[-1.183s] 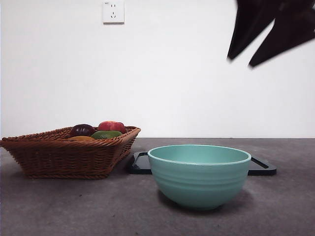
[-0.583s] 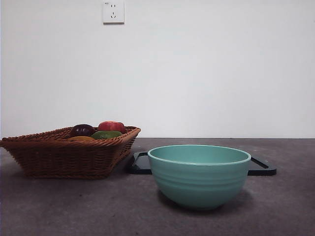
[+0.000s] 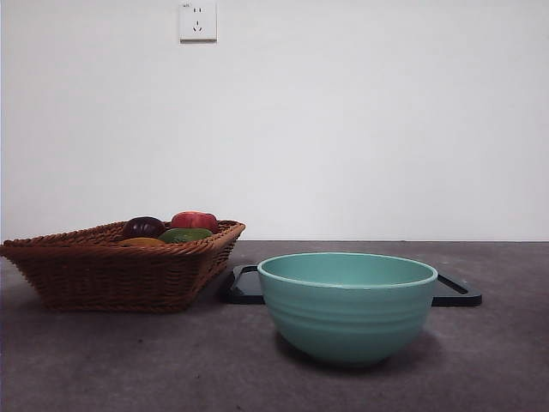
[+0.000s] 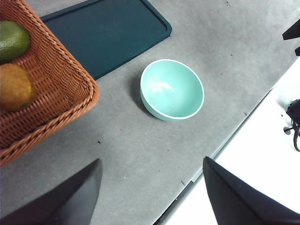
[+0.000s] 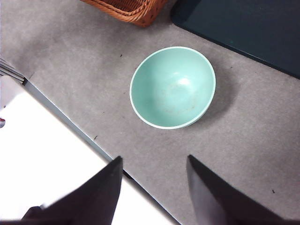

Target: Pick up the wifruite, put it on the bowl, pick up the plate, put it on desk

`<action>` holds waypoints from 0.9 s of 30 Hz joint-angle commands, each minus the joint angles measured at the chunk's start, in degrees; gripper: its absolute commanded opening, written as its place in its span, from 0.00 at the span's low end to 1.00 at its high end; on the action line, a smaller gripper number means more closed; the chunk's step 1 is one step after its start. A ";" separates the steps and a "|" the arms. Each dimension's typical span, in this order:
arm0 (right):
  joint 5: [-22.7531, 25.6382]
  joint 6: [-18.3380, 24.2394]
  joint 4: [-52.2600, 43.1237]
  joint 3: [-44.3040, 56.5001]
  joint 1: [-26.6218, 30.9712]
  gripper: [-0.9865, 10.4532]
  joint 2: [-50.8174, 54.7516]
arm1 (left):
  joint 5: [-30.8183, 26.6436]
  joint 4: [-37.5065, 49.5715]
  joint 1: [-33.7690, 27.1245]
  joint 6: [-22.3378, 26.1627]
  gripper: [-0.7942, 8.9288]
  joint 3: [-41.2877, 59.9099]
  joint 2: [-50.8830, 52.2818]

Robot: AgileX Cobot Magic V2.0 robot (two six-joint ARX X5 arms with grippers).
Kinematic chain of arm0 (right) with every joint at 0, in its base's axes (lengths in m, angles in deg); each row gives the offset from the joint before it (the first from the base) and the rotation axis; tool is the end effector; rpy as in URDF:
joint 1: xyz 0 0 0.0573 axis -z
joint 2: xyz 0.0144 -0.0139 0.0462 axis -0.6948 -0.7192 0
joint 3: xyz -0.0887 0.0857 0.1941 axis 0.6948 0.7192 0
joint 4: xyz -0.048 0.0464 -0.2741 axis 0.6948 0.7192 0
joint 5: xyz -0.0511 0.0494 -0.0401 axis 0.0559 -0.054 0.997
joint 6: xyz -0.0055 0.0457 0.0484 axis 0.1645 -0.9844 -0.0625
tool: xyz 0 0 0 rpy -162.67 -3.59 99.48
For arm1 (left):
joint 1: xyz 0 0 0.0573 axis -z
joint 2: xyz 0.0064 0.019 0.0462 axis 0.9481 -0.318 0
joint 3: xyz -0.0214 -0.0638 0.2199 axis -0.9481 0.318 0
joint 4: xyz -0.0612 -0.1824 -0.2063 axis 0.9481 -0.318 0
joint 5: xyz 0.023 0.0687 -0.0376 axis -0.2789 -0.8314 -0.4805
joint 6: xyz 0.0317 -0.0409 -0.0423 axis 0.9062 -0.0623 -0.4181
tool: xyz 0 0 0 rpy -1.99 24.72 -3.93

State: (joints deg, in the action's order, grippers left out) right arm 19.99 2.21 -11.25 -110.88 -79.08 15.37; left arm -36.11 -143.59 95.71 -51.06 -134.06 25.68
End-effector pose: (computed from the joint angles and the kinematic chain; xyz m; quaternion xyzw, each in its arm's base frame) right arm 0.1462 0.1196 0.2824 0.0256 0.4341 0.3534 0.8282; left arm 0.1692 -0.0993 0.3200 0.0328 0.3664 -0.4042 0.8374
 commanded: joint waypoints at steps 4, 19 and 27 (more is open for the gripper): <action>-0.09 -0.35 -0.35 -0.81 -0.33 0.27 -0.37 | 0.20 0.28 0.26 -0.09 0.33 -0.66 -0.28; -0.04 0.94 -1.55 -0.81 -0.31 0.09 -0.37 | 0.20 0.31 0.26 -0.11 0.09 -0.66 -0.28; -0.04 0.94 -1.55 -0.81 -0.31 0.09 -0.37 | 0.20 0.50 0.26 -0.09 0.09 -0.66 -0.28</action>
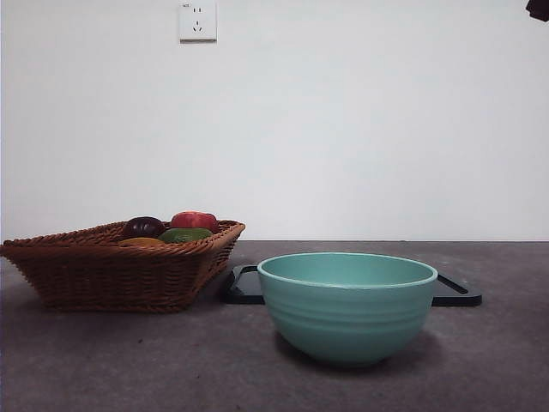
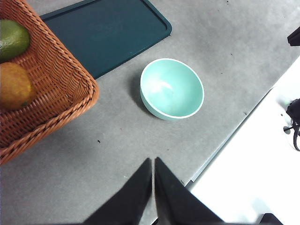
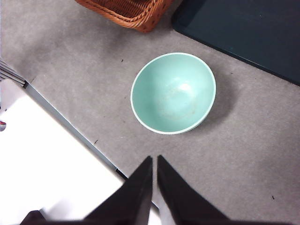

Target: Pick up the wifruite, put it on the bowl, pick up the plate, put it on desk

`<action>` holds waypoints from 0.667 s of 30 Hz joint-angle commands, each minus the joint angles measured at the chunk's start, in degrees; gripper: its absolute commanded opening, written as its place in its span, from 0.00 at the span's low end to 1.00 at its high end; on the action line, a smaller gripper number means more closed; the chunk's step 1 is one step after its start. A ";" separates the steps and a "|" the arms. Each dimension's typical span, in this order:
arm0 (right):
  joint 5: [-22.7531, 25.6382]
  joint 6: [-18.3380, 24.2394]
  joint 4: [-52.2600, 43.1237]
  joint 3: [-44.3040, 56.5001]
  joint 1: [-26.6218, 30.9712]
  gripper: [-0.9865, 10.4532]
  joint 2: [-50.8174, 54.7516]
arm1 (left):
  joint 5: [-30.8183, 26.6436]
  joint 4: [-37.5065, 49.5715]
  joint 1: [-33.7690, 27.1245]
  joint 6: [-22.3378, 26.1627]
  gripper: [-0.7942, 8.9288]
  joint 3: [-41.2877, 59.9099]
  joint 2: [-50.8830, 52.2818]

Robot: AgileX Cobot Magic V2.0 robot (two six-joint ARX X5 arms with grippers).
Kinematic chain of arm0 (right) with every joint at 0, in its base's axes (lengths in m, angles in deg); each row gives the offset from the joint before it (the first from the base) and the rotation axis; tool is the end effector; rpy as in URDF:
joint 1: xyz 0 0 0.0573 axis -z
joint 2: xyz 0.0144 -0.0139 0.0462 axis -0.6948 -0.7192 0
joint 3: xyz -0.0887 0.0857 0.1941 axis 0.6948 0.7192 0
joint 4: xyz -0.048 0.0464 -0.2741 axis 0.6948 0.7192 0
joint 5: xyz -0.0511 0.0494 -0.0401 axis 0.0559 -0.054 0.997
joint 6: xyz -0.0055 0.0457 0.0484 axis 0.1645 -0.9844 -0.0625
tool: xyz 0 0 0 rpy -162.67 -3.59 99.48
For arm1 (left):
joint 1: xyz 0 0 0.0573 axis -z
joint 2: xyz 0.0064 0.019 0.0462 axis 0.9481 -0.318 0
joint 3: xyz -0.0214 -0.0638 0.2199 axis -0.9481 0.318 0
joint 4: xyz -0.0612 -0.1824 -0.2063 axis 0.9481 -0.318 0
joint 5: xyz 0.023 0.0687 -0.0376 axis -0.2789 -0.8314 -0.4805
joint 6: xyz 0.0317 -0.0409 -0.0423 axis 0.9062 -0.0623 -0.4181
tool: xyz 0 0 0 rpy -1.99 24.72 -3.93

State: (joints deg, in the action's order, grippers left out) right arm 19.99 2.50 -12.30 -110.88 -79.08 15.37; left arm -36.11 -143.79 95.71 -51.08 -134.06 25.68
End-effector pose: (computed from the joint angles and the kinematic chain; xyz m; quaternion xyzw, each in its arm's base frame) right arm 0.1475 0.1205 0.2839 0.0252 0.4252 0.3570 0.8314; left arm 0.1689 -0.0992 0.3198 0.0326 0.3681 -0.4039 0.8368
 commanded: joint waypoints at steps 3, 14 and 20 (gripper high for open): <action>-0.04 0.66 -0.50 -0.81 -0.31 0.09 -0.37 | 0.20 0.70 0.26 -0.07 0.09 -0.66 -0.28; -0.04 0.66 -0.50 -0.81 -0.31 0.09 -0.37 | -0.98 2.54 -0.22 3.78 0.09 -0.66 1.27; -0.04 0.66 -0.50 -0.81 -0.31 0.09 -0.37 | -2.91 19.96 -7.56 7.39 0.09 0.68 8.90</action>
State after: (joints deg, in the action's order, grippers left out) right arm 19.99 2.47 -12.30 -110.88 -79.08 15.37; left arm -38.69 -127.41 89.00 -46.27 -133.43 33.81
